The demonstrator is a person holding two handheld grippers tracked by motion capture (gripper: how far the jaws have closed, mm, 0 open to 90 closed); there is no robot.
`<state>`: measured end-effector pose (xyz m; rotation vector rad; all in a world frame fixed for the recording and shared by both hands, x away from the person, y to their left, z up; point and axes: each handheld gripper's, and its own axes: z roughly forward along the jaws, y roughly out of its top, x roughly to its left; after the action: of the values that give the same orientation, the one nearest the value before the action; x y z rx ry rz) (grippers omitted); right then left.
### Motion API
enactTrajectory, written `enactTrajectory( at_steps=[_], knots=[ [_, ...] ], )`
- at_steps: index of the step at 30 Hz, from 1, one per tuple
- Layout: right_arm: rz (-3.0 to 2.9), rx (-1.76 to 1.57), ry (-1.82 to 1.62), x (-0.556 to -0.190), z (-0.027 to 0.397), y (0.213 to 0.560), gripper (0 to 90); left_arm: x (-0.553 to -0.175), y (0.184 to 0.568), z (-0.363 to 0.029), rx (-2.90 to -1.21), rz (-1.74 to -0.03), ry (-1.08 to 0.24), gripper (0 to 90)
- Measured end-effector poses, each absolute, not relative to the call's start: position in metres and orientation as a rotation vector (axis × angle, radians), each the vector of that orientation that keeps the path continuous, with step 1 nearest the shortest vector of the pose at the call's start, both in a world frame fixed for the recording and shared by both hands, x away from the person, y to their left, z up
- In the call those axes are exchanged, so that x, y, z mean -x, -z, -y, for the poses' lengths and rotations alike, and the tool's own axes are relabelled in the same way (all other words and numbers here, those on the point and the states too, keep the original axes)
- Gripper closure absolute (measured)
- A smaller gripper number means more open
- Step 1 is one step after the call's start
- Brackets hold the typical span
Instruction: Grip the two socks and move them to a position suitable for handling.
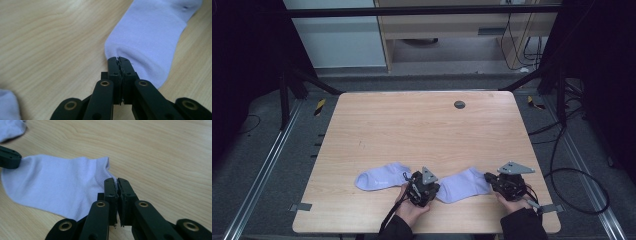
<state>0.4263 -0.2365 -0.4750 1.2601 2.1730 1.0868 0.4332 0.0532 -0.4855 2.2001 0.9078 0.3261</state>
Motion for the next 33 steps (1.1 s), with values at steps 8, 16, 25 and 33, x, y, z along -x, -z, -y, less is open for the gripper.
enactTrajectory(
  at_steps=[8,16,25,33],
  knots=[
    [-2.161,-1.342,-1.022,-0.420,0.245,0.478,86.3,-0.450,0.494,-0.038,-2.221,-0.915,-0.342,87.5],
    [-2.138,-1.388,-0.976,-0.420,0.249,0.480,78.1,-0.448,0.486,-0.047,-2.189,-0.900,-0.358,74.2],
    [-2.090,-1.346,-1.063,-0.419,0.249,0.474,73.1,-0.445,0.457,-0.086,-2.117,-0.925,-0.392,66.5],
    [-2.117,-1.342,-1.064,-0.422,0.247,0.478,72.8,-0.444,0.462,-0.093,-2.119,-0.942,-0.360,64.2]
  ],
)
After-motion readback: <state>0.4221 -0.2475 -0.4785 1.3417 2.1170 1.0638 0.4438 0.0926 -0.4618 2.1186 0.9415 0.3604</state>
